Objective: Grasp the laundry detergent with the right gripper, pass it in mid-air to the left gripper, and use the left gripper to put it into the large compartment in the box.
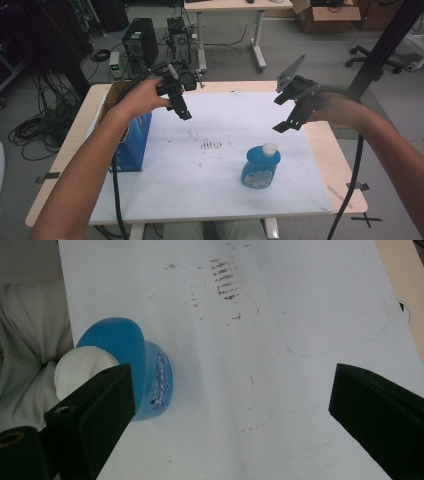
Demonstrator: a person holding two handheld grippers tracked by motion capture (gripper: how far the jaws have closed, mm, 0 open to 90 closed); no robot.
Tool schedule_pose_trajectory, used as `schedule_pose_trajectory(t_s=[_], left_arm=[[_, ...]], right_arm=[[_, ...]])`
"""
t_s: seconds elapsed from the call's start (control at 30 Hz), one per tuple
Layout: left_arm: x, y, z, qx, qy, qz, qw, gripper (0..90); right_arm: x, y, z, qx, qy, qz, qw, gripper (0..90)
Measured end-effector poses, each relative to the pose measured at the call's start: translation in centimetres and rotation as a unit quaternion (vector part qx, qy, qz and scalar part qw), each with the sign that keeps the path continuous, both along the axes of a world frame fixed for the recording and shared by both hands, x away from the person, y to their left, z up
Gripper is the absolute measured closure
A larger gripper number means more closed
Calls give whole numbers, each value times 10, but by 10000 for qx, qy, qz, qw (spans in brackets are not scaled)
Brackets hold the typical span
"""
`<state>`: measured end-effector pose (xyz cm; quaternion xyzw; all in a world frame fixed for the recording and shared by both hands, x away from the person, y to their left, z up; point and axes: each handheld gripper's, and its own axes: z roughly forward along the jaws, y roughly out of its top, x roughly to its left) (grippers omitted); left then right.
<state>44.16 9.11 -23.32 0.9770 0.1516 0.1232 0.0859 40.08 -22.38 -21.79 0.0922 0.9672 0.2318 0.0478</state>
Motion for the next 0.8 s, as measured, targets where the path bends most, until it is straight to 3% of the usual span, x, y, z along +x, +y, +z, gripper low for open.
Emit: schedule_pose_trajectory(t_s=[0.33,0.8], left_arm=[[-1,0,1,8,-6,21,10000,51],[-5,0,3,20,-27,16,10000,51]], right_arm=[[-7,-4,4,60,16,20,10000,42],[-34,-18,13,151,-7,116,9998,37]])
